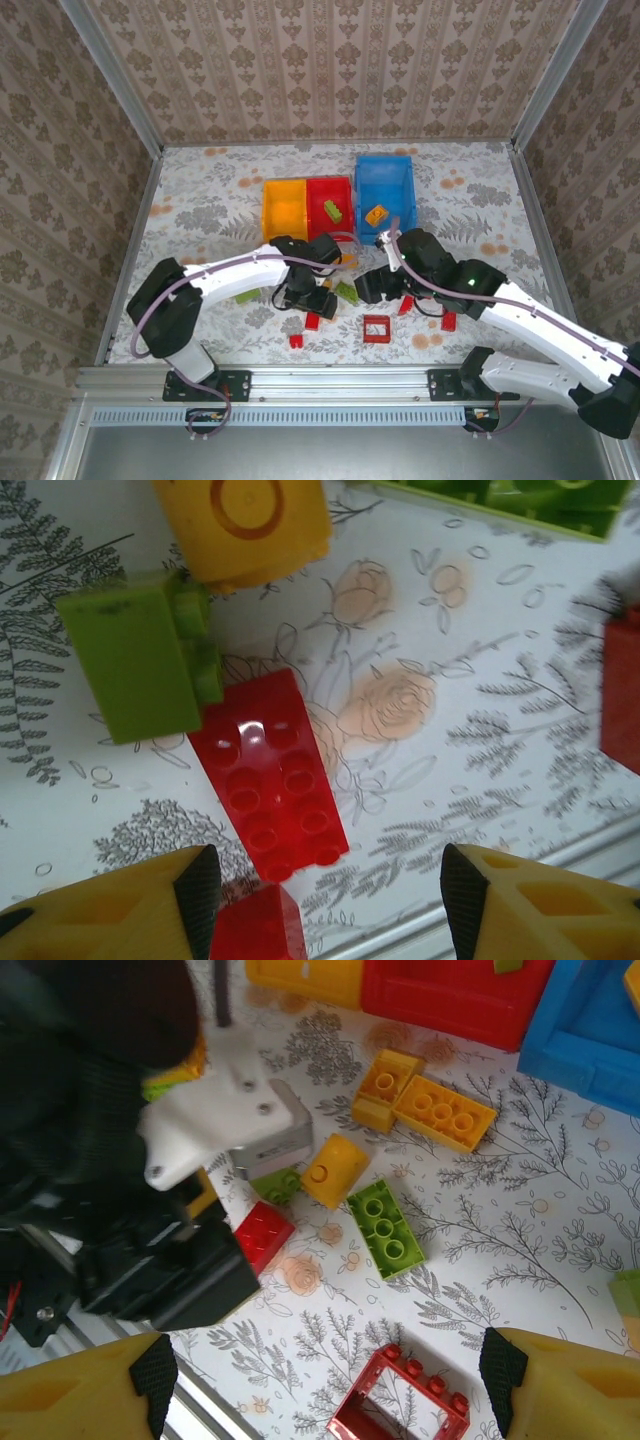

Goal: Sort the legos into containers by color

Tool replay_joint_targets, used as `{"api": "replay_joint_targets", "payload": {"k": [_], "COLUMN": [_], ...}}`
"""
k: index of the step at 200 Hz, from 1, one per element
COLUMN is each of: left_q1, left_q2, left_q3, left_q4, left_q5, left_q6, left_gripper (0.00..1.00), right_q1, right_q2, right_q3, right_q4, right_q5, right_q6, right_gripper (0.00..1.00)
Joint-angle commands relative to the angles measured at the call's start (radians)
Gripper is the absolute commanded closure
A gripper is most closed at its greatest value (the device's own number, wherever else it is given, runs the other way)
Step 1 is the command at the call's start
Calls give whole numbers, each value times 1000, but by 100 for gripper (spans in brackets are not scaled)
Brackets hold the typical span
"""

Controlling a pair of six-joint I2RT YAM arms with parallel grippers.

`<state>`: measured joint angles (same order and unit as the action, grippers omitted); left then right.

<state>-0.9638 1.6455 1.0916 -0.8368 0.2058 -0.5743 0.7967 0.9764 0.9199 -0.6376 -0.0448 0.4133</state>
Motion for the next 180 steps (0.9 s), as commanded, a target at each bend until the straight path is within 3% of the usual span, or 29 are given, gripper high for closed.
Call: {"api": "replay_joint_targets", "payload": {"k": [1,45,106,138,180], "left_q1": [-21,-33,-49,-51,93], "left_q2": [43,106,141,50,-34], "left_q3": [5,-1,23,101,315], "left_q4": [-15,-3,-12,-135,-275], "left_q5": [-48,-69,-117,-217,-270], "left_q6": [-74,-117,-118,-112,-41], "left_gripper": [37,42,69,75,75], "right_q1": [4,3,2,1,-2], "right_q2": [-30,-56,-102,-93,-75], "right_q3": [-23,-39,-58,-40,-44], "right_q4": [-47,-32,-40,-17,110], "right_q5": [-30,-75,-66,-48,14], "right_q6": [-22,-8,11,10,9], "right_gripper": [17,18,18,19,18]}}
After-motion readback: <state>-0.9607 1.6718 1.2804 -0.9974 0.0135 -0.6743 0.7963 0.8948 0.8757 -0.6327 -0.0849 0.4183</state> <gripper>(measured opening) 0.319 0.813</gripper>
